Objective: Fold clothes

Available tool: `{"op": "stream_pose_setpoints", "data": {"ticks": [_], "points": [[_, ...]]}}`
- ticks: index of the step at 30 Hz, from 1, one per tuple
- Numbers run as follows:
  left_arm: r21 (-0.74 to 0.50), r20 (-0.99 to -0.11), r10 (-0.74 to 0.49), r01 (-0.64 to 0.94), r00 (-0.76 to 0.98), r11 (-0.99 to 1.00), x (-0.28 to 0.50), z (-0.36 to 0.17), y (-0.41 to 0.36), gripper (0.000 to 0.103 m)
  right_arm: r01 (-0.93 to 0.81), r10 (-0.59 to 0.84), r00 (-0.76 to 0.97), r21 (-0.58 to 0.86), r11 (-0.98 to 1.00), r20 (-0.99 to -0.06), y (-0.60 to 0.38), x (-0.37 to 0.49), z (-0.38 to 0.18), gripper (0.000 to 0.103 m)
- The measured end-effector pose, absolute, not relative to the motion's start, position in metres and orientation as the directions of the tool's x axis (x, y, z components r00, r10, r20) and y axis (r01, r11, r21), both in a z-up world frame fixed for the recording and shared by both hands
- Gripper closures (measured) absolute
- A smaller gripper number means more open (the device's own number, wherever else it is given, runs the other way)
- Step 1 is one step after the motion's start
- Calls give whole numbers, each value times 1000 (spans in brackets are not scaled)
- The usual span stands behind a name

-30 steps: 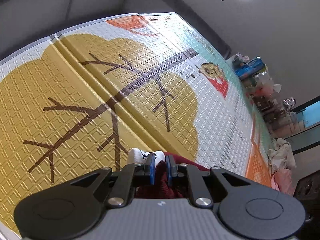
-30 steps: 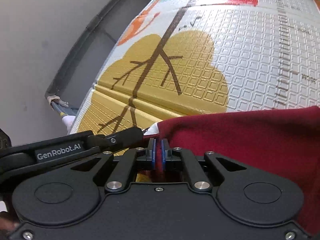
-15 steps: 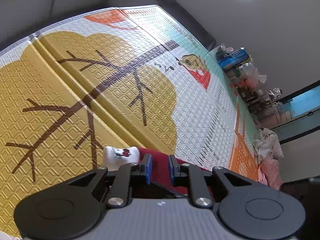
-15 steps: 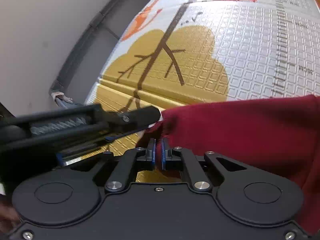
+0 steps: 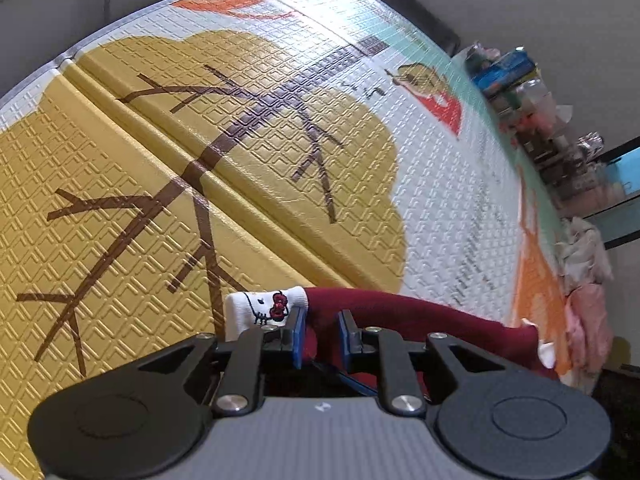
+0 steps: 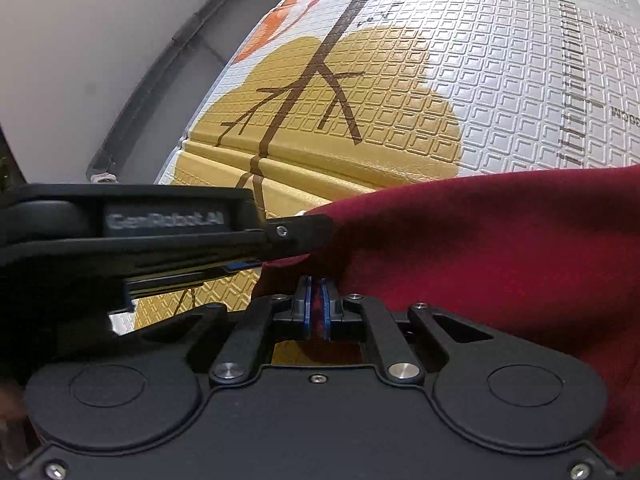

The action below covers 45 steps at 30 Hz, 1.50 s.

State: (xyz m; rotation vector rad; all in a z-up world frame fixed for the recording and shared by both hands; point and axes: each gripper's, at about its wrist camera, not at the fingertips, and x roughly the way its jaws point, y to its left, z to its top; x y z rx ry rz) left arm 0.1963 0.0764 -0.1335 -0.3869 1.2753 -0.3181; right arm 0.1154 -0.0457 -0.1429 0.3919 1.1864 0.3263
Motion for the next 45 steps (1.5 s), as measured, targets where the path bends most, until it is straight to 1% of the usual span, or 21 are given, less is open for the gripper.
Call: {"op": "stream_pose_setpoints", "data": {"ticks": [2,7,16,20,22,31,36,38,40,45], "points": [[-426,-872,-415,15,258,905,199,-137,75,87,-42,437,352,453,891,-827,-44,113,-142,97],[-392,-888,-389,38,245,919,204,-137,69,88,-31,406,393,429,903,-825,-39,101,-138,97],[-383,-897,-378,22,230,923,207,-138,67,88,-48,350,435,367,929,-830,-30,79,-133,98],[-380,-898,-376,25,228,925,206,-137,66,89,-34,334,438,356,934,-835,-34,73,-134,98],[-379,-899,-375,26,228,925,206,-137,66,89,-29,324,436,347,938,-839,-36,71,-137,103],[-370,-902,-367,29,229,928,206,-136,64,89,-24,325,412,346,938,-851,-42,76,-143,103],[-361,-903,-360,39,233,932,206,-134,63,88,2,362,396,395,919,-844,-52,79,-141,103],[-349,-905,-351,52,239,936,205,-132,60,88,12,389,414,432,902,-823,-62,80,-133,101],[-339,-907,-343,61,246,939,204,-129,58,88,15,410,435,462,887,-802,-71,78,-123,101],[-328,-888,-343,99,307,939,197,-105,54,88,42,402,469,474,879,-786,-93,77,-109,101]]}}
